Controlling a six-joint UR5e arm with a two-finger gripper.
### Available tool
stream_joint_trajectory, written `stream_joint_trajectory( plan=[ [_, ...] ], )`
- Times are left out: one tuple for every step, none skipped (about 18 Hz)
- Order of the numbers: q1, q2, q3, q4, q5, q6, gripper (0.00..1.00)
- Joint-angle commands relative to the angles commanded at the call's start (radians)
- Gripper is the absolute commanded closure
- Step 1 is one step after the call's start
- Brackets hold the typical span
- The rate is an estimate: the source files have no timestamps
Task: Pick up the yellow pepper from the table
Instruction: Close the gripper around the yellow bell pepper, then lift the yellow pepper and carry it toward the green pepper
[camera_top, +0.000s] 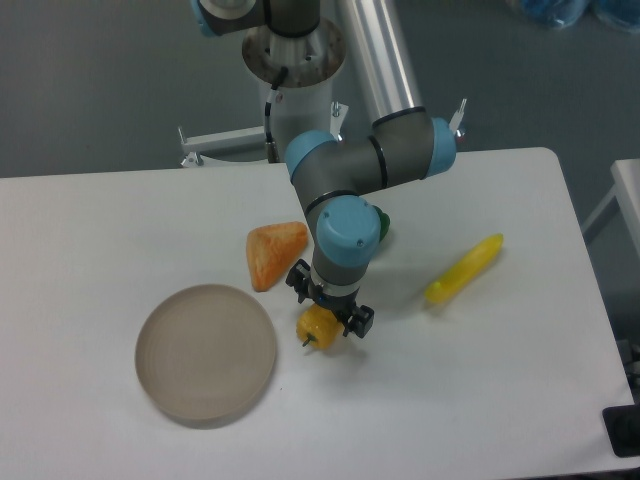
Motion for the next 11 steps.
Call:
stream_joint_trajectory(
  plan=[
    [0.0,0.0,-0.003,0.006,0.006,0.0,0.31],
    [0.0,0.002,-0.005,0.008,0.009,-0.002,0.54],
    [0.0,0.005,-0.003,0.008,0.009,0.001,0.88],
    [0.0,0.006,-0.003,0.008,0.009,0.003,0.96],
    [0.002,0.012,-0.003,0.006,0.011,0.002,0.96],
    [0.002,0.017,0.001,0.003,0.012,-0.008,0.96],
    [0.005,0.023,0.003,-0.004,0.012,-0.008,0.96],
    [0.008,0.034,0.002,-0.006,0.012,-0.006,0.96],
    [0.017,0.047,0.006,-0.008,0.012,-0.002,0.96],
    [0.038,0.06,0.024,-0.021,0.011,0.005,0.96],
    [0.058,0.061,0.069,-0.065,0.003,0.011,0.96]
  ],
)
